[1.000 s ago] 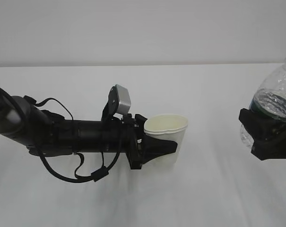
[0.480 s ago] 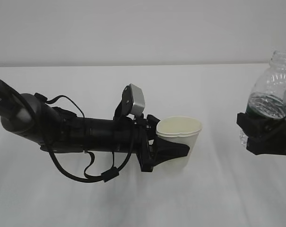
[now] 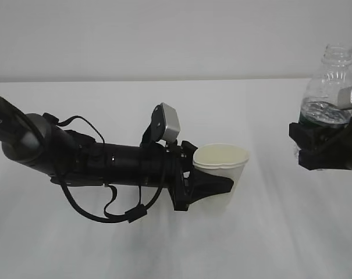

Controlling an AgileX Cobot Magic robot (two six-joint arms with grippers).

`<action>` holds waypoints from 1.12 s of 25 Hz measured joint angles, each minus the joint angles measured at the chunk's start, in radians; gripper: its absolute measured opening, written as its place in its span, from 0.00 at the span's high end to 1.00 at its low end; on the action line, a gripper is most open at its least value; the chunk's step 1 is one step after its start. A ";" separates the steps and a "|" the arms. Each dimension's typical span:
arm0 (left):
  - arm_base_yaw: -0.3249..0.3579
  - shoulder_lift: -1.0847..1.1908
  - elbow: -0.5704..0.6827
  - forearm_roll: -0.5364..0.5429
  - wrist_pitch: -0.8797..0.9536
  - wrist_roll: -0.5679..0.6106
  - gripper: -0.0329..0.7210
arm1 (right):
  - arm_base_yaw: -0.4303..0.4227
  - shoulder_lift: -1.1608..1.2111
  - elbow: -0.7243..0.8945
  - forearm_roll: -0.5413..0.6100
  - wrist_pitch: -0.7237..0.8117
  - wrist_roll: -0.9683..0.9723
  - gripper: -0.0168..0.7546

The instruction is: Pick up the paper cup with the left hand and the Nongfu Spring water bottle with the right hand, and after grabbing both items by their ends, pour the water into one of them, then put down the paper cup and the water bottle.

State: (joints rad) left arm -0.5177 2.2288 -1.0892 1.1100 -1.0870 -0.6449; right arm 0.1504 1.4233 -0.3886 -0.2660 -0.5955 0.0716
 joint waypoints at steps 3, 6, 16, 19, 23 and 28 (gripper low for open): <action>-0.002 0.000 -0.010 0.002 0.000 0.000 0.39 | 0.000 0.000 -0.021 0.000 0.042 -0.041 0.45; -0.018 0.000 -0.012 0.004 -0.005 0.000 0.39 | 0.000 0.000 -0.038 0.000 0.101 -0.091 0.45; -0.073 0.000 -0.029 0.000 -0.003 0.000 0.39 | 0.000 0.000 -0.045 0.000 0.156 -0.282 0.45; -0.073 0.000 -0.029 -0.008 0.001 0.000 0.39 | 0.000 0.000 -0.045 0.000 0.160 -0.349 0.45; -0.073 0.000 -0.029 -0.009 0.002 0.000 0.39 | 0.000 0.000 -0.045 0.019 0.160 -0.470 0.45; -0.073 0.000 -0.029 -0.009 0.002 0.000 0.39 | 0.000 0.000 -0.045 0.098 0.162 -0.676 0.45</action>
State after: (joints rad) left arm -0.5908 2.2288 -1.1182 1.1008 -1.0849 -0.6448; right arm 0.1504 1.4233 -0.4338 -0.1681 -0.4335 -0.6043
